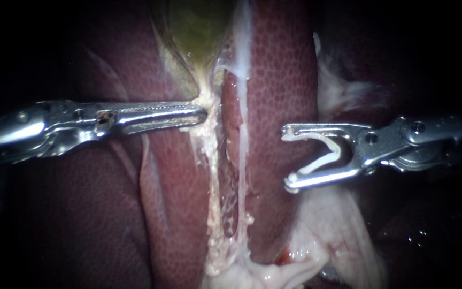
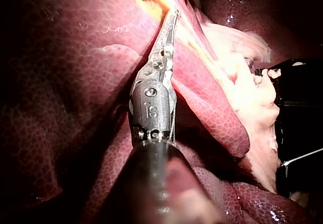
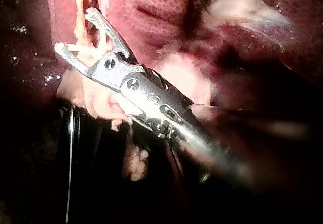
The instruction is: Grabbing gallbladder
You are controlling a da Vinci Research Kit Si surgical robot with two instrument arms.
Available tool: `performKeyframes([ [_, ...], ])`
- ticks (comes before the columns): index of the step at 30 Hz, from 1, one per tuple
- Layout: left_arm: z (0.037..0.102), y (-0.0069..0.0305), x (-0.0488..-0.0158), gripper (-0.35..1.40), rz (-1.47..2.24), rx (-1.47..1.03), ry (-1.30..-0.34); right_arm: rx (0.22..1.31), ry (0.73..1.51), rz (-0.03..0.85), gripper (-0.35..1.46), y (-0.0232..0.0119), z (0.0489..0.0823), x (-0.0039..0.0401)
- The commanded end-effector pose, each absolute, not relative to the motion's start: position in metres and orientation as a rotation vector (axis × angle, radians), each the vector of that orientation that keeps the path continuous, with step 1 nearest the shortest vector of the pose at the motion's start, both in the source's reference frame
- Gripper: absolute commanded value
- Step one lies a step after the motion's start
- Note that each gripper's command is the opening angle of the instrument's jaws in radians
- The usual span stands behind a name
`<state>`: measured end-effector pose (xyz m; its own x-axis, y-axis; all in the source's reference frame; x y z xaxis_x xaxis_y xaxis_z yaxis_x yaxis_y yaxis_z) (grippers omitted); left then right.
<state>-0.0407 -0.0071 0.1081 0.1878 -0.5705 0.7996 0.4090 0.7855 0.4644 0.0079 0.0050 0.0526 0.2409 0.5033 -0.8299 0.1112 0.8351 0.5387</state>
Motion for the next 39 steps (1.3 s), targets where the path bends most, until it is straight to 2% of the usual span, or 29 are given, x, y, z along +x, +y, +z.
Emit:
performKeyframes([
  [1, 0.1081, -0.0072, -0.0407, -0.35, -0.691, 0.160, -1.189, 0.559, 1.318, 0.288, 0.58, 0.0050, 0.0526, 0.0079],
  [10, 0.1063, -0.0072, -0.0400, -0.35, -0.694, 0.168, -1.180, 0.559, 1.318, 0.287, 0.58, 0.0050, 0.0526, 0.0078],
  [24, 0.0993, -0.0041, -0.0354, -0.35, -0.761, 0.162, -1.229, 0.560, 1.318, 0.287, 0.58, 0.0050, 0.0526, 0.0078],
  [31, 0.0979, -0.0033, -0.0339, -0.35, -0.776, 0.151, -1.238, 0.560, 1.318, 0.287, 0.58, 0.0050, 0.0526, 0.0077],
  [39, 0.0979, -0.0035, -0.0337, -0.35, -0.783, 0.142, -1.232, 0.560, 1.318, 0.287, 0.58, 0.0050, 0.0526, 0.0077],
])
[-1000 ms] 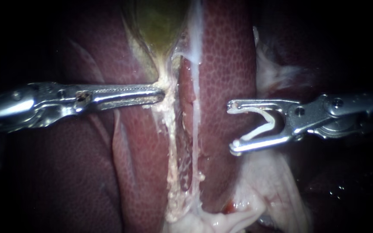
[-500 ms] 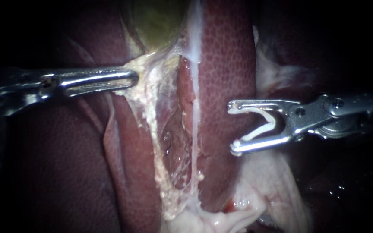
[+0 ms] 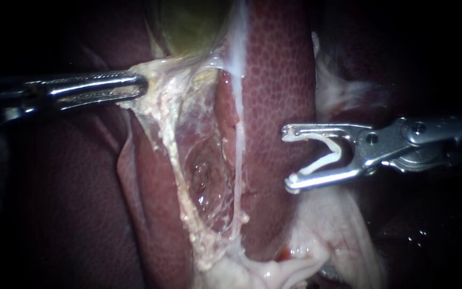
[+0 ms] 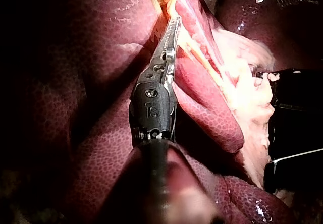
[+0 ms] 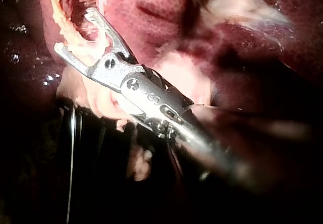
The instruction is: Grabbing gallbladder
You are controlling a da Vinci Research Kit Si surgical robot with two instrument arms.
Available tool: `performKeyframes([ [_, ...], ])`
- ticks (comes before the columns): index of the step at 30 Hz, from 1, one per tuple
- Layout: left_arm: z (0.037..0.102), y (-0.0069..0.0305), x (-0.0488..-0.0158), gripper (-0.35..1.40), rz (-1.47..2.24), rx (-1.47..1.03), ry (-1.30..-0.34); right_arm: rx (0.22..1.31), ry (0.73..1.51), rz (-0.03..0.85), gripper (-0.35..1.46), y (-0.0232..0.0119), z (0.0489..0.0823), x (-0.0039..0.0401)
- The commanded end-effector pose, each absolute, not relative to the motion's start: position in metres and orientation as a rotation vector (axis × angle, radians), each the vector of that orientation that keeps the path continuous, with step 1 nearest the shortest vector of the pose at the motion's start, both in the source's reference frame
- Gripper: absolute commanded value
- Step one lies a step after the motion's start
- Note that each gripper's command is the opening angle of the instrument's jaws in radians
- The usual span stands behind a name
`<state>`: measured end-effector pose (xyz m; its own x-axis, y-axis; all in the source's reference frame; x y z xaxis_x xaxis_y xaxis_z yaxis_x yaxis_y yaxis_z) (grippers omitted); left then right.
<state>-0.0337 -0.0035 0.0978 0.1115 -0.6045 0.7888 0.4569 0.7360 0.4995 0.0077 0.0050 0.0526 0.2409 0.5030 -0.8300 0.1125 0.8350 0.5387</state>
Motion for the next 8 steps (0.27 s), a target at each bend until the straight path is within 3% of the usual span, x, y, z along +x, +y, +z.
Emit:
performKeyframes([
  [1, 0.0980, -0.0036, -0.0337, -0.35, -0.784, 0.141, -1.232, 0.560, 1.318, 0.287, 0.58, 0.0050, 0.0526, 0.0077],
  [8, 0.0981, -0.0037, -0.0339, -0.35, -0.789, 0.134, -1.228, 0.560, 1.318, 0.287, 0.58, 0.0050, 0.0526, 0.0077],
])
